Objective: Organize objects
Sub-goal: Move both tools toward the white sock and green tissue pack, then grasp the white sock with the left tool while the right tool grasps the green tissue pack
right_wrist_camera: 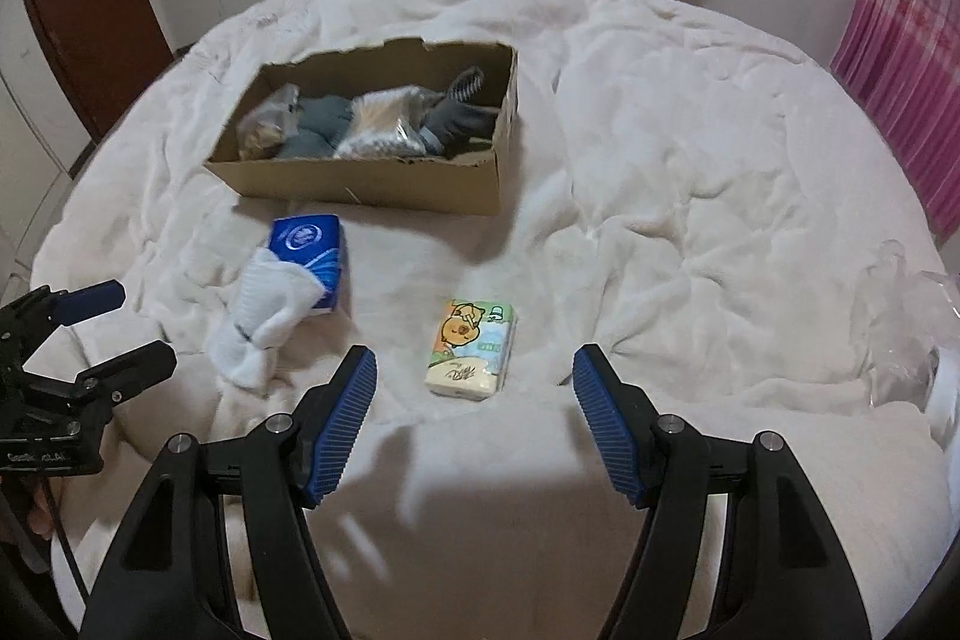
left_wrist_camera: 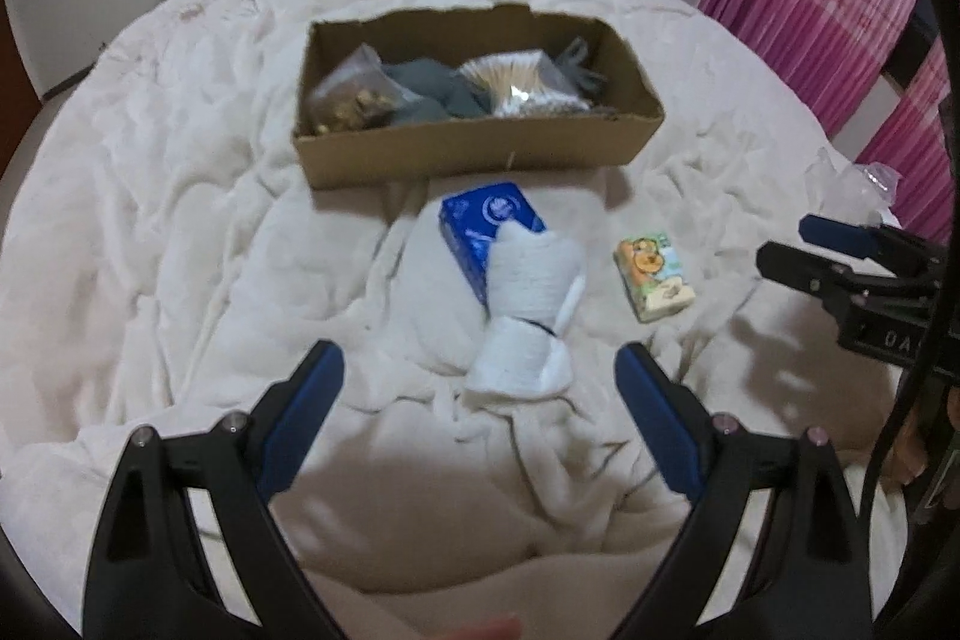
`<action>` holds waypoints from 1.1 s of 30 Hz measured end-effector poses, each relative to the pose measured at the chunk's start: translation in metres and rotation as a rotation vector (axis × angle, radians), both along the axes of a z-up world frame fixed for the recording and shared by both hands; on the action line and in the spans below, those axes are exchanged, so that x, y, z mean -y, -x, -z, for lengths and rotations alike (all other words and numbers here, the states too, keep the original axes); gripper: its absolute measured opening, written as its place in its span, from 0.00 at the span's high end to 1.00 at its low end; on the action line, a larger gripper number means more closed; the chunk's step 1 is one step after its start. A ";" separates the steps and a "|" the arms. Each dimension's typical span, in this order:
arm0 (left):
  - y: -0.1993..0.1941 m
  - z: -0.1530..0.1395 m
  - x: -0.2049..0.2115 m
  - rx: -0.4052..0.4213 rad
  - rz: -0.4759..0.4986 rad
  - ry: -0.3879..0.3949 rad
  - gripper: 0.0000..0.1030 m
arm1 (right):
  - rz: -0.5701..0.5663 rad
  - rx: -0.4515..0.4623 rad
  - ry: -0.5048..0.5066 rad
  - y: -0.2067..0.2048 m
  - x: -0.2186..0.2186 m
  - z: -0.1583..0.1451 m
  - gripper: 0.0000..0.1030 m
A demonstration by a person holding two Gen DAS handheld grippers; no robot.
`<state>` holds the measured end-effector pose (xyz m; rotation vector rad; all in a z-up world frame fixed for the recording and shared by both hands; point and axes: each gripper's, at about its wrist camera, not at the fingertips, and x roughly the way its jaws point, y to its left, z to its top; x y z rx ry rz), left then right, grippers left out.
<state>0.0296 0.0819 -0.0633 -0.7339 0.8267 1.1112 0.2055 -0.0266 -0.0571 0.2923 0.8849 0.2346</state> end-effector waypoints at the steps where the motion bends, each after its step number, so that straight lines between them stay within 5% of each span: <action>1: -0.002 0.005 -0.004 -0.001 0.005 0.014 0.10 | -0.005 -0.008 -0.002 -0.005 -0.001 0.004 0.31; 16: -0.023 0.052 -0.037 -0.041 0.034 0.103 0.12 | -0.088 -0.157 0.023 -0.067 -0.027 0.057 0.31; 24: -0.032 0.075 -0.043 -0.051 0.072 0.173 0.31 | -0.092 -0.269 0.011 -0.094 -0.033 0.090 0.33; 30: -0.036 0.082 -0.040 -0.079 0.088 0.175 0.33 | -0.136 -0.261 0.046 -0.094 -0.046 0.091 0.45; 33: -0.033 0.081 -0.040 -0.076 0.077 0.172 0.44 | -0.134 -0.246 0.035 -0.091 -0.045 0.089 0.50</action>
